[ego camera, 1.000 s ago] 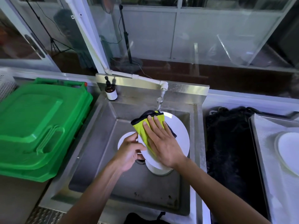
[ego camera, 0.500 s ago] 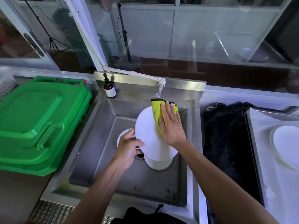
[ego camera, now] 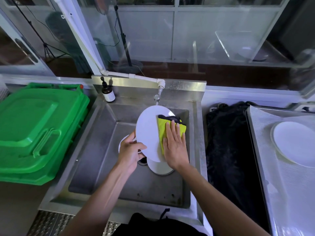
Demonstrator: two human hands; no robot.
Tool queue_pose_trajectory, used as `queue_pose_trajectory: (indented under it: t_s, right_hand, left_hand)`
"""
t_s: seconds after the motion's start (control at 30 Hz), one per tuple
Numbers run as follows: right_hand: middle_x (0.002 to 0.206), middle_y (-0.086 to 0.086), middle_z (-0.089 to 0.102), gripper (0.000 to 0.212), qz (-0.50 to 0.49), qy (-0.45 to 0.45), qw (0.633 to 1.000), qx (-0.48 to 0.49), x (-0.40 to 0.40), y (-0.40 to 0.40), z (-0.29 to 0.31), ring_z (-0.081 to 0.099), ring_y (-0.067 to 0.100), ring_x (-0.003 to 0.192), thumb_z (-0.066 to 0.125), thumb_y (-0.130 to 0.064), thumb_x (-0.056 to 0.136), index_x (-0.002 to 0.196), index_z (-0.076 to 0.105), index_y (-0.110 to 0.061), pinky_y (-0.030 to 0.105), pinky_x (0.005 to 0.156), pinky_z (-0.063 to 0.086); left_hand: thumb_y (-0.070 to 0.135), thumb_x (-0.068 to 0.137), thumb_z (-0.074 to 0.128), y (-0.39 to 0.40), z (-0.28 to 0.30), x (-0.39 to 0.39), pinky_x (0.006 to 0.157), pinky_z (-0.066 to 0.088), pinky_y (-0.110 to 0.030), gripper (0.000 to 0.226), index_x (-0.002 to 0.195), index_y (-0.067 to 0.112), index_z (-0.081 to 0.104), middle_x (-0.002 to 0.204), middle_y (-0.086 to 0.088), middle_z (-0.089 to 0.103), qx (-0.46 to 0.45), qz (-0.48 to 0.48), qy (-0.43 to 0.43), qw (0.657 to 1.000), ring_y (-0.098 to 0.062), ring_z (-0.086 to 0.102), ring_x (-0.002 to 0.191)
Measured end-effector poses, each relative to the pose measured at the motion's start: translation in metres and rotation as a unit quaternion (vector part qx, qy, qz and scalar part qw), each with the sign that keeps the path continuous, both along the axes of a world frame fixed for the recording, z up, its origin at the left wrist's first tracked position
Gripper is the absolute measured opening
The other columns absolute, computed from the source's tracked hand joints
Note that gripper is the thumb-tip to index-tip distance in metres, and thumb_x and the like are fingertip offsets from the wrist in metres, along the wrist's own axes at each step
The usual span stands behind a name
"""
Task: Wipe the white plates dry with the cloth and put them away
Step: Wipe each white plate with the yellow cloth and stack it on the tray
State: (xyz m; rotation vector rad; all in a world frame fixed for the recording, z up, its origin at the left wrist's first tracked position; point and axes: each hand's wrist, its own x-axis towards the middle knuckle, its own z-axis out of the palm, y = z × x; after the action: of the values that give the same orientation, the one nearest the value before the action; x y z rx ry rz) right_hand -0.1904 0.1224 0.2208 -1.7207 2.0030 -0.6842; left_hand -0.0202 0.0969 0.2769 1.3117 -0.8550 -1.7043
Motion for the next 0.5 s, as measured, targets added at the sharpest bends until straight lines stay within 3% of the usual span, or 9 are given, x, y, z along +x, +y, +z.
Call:
queue_pose_trajectory:
  t_s: [0.2,0.37,0.5]
  right_hand:
    - [0.162,-0.014,-0.020,0.058,0.014,-0.082,0.997,-0.008,0.031,0.020,0.004,-0.025,0.009,0.151,0.026,-0.025,0.110,0.163,0.002,-0.025,0.048,0.127,-0.001]
    - [0.164,-0.012,-0.015,0.060,0.042,-0.167,0.985,-0.020,0.058,0.024,0.020,-0.021,0.013,0.153,0.034,-0.018,0.108,0.162,0.007,-0.024,0.050,0.126,-0.002]
    - [0.168,-0.007,-0.010,0.061,0.059,-0.150,0.986,-0.036,0.065,0.025,0.027,-0.018,0.015,0.154,0.034,-0.018,0.107,0.162,0.009,-0.025,0.050,0.126,-0.001]
  left_hand:
    - [-0.020,0.078,0.053,0.006,-0.003,0.001,0.083,0.057,-0.060,0.055,0.108,0.020,0.077,0.115,-0.018,0.072,0.007,0.007,0.006,1.000,-0.035,0.067,0.092]
    - [-0.017,0.076,0.051,0.011,0.001,0.001,0.058,0.053,-0.032,0.059,0.112,0.023,0.076,0.104,-0.014,0.074,-0.001,-0.006,0.017,1.000,-0.026,0.067,0.081]
    - [-0.014,0.071,0.051,0.009,0.004,0.006,0.057,0.052,-0.028,0.061,0.110,0.025,0.077,0.104,-0.010,0.075,0.005,0.008,0.034,0.999,-0.024,0.068,0.082]
